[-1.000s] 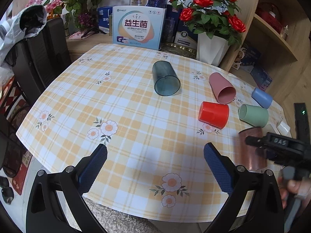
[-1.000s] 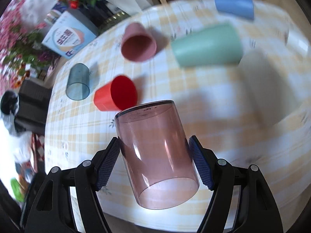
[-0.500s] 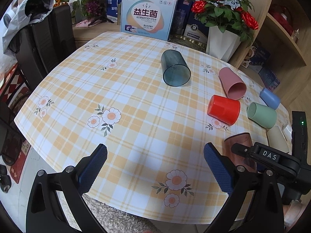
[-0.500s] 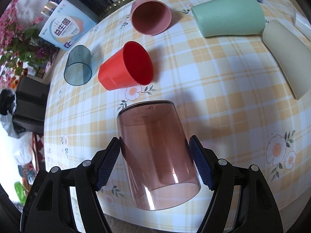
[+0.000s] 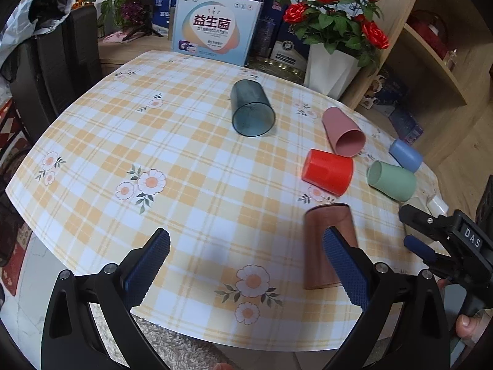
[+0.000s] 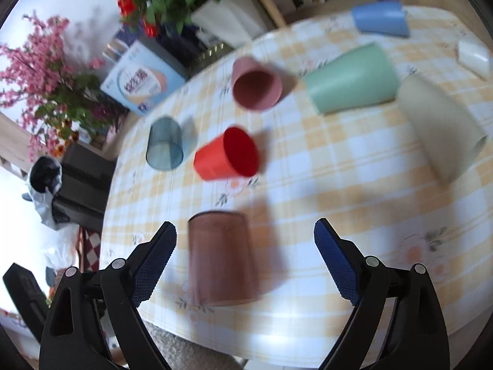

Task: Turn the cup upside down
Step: 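Lower the brown cup onto the table and open the right tool, then move the left tool to the brown cup and grasp its body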

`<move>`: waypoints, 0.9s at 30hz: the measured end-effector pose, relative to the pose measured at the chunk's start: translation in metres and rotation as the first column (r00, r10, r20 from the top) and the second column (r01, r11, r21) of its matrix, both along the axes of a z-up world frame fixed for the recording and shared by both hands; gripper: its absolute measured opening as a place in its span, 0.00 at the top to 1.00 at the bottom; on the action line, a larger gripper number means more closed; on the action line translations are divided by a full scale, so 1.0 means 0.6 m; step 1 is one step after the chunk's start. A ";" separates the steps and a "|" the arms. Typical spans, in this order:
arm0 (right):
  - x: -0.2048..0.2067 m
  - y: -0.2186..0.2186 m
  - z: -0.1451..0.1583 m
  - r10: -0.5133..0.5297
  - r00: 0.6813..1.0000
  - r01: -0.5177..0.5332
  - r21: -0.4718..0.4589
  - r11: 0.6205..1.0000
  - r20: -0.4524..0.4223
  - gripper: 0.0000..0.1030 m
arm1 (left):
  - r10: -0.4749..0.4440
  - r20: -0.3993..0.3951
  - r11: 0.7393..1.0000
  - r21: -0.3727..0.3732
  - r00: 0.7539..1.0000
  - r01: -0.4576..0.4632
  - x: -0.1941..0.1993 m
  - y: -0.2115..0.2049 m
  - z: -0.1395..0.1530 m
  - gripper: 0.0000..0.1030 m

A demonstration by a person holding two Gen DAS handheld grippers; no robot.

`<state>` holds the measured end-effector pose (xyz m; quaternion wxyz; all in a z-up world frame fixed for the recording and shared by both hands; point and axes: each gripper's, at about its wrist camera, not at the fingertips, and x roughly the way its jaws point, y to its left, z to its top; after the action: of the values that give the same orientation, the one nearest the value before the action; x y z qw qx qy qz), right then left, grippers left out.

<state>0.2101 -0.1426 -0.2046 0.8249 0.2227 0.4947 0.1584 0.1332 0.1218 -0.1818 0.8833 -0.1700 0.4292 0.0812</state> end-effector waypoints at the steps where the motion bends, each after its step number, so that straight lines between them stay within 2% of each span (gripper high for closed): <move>1: -0.004 -0.011 0.006 -0.006 1.000 0.007 -0.016 1.000 0.021 0.15 | -0.010 0.003 1.000 -0.003 1.000 0.010 0.001 -0.002 0.002 0.06; 5: -0.028 -0.073 0.026 -0.045 0.994 0.053 -0.086 0.995 0.099 0.15 | -0.030 -0.031 1.000 0.002 0.999 0.030 0.009 -0.012 0.004 0.06; 9: -0.044 -0.119 0.031 -0.052 0.992 0.067 -0.127 0.990 0.118 0.15 | -0.043 -0.074 0.999 0.001 0.996 0.043 0.024 -0.022 0.002 0.06; 12: -0.052 -0.132 0.033 -0.083 0.986 0.117 -0.244 0.963 0.144 0.15 | -0.078 -0.102 0.997 -0.031 0.992 0.075 0.042 -0.030 0.000 0.06; 15: -0.049 -0.143 0.026 -0.110 0.984 0.145 -0.268 0.953 0.142 0.15 | -0.127 -0.132 0.991 -0.067 0.983 0.119 0.070 -0.040 -0.006 0.06; 21: -0.046 -0.163 0.021 -0.160 0.976 0.202 -0.344 0.917 0.147 0.15 | -0.182 -0.197 0.983 -0.040 0.963 0.177 0.122 -0.053 -0.016 0.14; 27: -0.045 -0.185 0.010 -0.194 0.971 0.232 -0.361 0.903 0.138 0.15 | -0.201 -0.260 0.979 -0.029 0.944 0.201 0.145 -0.047 -0.029 0.17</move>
<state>0.1832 -0.2536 -0.1988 0.8880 0.1059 0.4471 -0.0192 0.2203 0.0939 -0.1990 0.8224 -0.1140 0.5572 0.0122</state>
